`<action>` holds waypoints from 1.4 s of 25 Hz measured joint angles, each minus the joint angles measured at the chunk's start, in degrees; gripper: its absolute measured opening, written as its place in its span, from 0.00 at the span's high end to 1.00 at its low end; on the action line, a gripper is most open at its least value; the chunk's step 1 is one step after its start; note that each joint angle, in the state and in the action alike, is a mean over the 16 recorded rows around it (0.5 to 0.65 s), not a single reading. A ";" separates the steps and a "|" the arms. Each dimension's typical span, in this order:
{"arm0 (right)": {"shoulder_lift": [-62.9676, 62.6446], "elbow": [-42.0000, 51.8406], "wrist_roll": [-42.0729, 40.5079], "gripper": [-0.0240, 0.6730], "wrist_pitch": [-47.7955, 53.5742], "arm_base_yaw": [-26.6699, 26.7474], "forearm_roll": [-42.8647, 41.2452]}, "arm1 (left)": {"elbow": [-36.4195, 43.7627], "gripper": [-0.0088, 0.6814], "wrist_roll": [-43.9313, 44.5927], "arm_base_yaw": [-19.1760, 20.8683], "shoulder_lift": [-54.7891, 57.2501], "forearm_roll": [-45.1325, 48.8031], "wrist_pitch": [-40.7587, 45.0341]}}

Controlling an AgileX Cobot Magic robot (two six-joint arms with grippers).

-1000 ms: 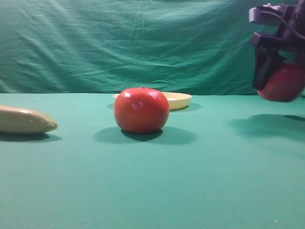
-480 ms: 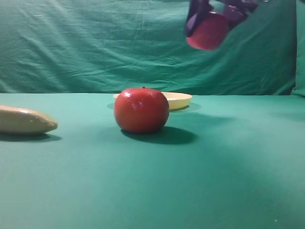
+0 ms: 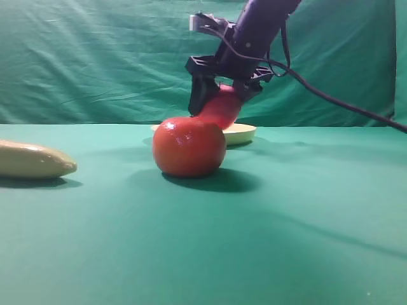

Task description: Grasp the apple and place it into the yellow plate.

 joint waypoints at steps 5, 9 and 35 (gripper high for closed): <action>-0.03 -0.12 -0.44 0.12 0.00 0.00 -0.04 | 0.00 0.76 0.00 0.00 0.00 0.00 0.00; -0.99 -0.39 -0.80 0.07 0.62 -0.02 -0.59 | 0.00 0.76 0.00 0.00 0.00 0.00 0.00; -32.04 0.99 13.67 0.96 22.50 -1.33 -11.46 | 0.00 0.76 0.00 0.00 0.00 0.00 0.00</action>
